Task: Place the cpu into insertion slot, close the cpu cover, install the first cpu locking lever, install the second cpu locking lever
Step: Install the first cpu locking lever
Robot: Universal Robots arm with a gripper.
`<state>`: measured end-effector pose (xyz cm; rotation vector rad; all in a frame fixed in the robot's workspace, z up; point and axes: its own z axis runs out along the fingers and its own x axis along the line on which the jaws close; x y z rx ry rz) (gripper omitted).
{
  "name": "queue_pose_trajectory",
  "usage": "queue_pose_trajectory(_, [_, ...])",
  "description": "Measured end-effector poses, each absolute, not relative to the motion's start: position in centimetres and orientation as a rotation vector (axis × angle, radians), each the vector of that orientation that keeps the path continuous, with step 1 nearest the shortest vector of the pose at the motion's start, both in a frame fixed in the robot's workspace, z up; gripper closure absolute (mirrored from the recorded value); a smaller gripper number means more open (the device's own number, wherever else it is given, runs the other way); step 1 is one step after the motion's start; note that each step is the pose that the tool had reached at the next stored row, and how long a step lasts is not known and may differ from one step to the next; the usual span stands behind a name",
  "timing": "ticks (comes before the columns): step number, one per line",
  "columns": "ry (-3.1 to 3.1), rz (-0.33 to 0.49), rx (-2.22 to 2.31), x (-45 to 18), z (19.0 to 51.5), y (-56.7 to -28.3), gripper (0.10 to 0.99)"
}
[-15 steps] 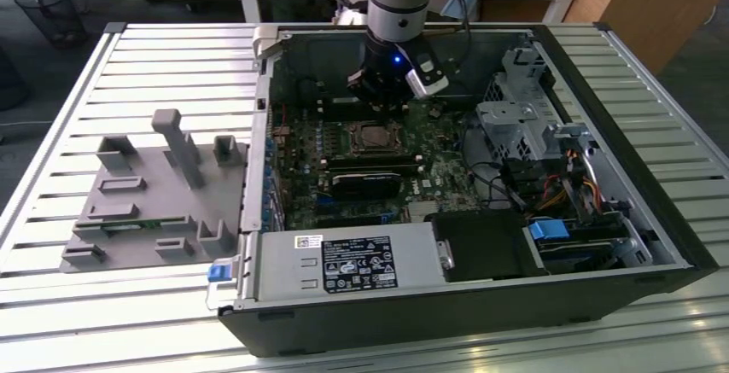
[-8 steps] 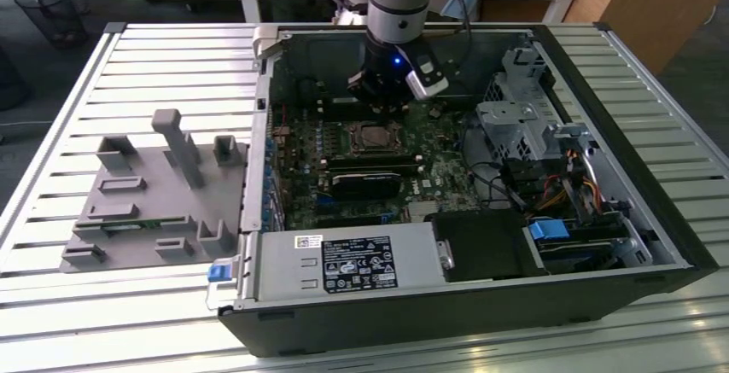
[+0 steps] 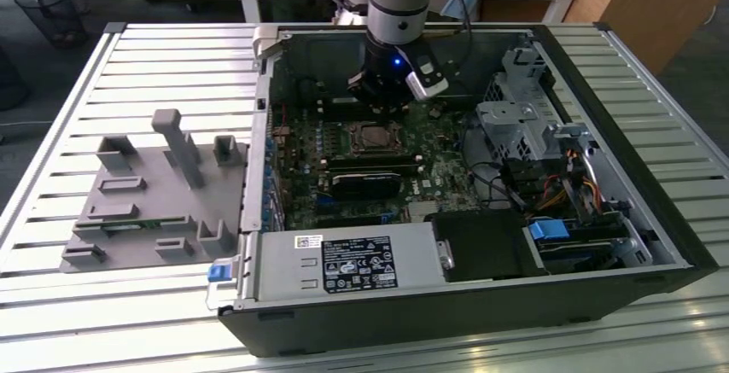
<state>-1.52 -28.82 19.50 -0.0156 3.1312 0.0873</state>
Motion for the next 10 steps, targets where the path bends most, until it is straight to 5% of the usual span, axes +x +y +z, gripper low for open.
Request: queue_pose_trajectory(10, [3.131,0.088,-0.016,-1.5,20.8,-28.8,0.965])
